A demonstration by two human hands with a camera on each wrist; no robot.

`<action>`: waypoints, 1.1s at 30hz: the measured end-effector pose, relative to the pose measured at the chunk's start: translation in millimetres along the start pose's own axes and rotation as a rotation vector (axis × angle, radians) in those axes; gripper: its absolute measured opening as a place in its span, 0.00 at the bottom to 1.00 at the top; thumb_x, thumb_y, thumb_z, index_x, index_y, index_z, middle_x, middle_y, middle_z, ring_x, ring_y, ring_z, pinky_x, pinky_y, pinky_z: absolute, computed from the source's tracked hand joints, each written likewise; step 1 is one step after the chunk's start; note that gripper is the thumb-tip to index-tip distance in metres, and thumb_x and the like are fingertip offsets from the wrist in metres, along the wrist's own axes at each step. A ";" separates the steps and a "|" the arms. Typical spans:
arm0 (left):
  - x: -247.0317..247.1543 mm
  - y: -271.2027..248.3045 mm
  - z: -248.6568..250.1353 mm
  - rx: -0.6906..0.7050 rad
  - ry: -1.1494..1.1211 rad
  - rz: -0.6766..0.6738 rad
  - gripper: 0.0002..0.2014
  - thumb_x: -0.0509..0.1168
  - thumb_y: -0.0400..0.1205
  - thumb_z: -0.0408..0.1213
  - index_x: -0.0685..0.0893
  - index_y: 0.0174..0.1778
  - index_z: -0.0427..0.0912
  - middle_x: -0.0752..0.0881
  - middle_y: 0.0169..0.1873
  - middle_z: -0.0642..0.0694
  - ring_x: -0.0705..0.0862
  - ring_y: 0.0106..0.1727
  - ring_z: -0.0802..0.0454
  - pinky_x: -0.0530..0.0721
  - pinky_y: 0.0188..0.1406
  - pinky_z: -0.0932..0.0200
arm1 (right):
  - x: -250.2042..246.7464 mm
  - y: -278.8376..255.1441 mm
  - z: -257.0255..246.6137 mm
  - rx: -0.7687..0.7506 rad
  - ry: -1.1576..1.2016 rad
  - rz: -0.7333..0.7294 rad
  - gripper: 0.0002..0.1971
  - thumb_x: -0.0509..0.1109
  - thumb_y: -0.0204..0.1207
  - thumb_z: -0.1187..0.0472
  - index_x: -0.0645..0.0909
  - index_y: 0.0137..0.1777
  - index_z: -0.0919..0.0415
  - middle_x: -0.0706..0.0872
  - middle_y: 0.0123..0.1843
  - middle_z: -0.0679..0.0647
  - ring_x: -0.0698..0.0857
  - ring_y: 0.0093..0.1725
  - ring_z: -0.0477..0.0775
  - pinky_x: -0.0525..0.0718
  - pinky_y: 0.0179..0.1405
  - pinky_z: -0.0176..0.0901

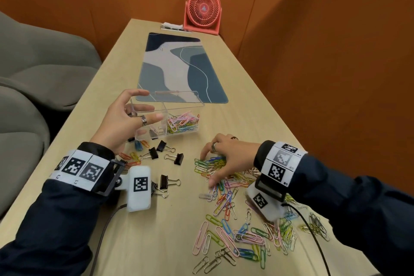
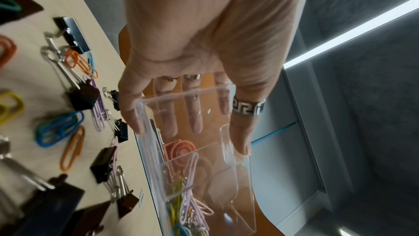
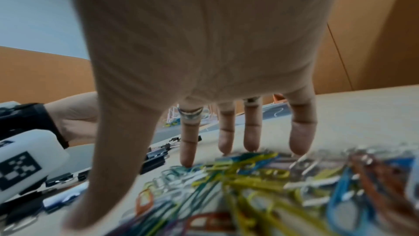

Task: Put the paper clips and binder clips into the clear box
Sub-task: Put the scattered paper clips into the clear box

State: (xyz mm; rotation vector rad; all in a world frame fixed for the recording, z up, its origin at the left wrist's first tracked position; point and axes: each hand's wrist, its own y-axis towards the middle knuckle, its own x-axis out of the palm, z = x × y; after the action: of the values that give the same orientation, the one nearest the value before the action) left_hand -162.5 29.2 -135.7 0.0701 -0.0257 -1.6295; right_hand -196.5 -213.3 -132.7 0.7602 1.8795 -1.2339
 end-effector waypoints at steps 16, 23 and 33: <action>4.1 0.8 -2.3 0.007 -0.003 -0.020 0.27 0.77 0.58 0.40 0.79 0.52 0.63 0.87 0.52 0.46 0.85 0.59 0.41 0.84 0.56 0.39 | 1.5 5.6 16.4 -0.009 0.244 0.072 0.08 0.78 0.68 0.65 0.88 0.47 0.62 0.81 0.18 0.39 0.79 0.19 0.34 0.77 0.26 0.26; 5.6 0.2 -1.8 0.008 -0.013 -0.028 0.26 0.77 0.63 0.36 0.79 0.53 0.62 0.87 0.53 0.44 0.86 0.58 0.41 0.86 0.45 0.48 | -8.6 0.8 28.0 -0.026 0.383 0.191 0.08 0.77 0.69 0.68 0.88 0.48 0.66 0.83 0.19 0.40 0.81 0.20 0.34 0.79 0.28 0.23; 14.5 -5.9 3.4 -0.014 0.015 -0.087 0.28 0.77 0.61 0.37 0.79 0.56 0.58 0.87 0.53 0.43 0.87 0.52 0.43 0.85 0.55 0.36 | -90.9 2.6 4.8 -0.188 0.589 0.532 0.05 0.74 0.70 0.71 0.85 0.42 0.62 0.87 0.23 0.44 0.83 0.24 0.37 0.82 0.31 0.27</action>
State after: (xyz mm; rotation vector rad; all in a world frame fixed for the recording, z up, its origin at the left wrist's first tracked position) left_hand -169.4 15.0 -133.1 0.0731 0.0001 -1.7158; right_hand -143.9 -223.7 -59.1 1.5136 2.0017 -0.5168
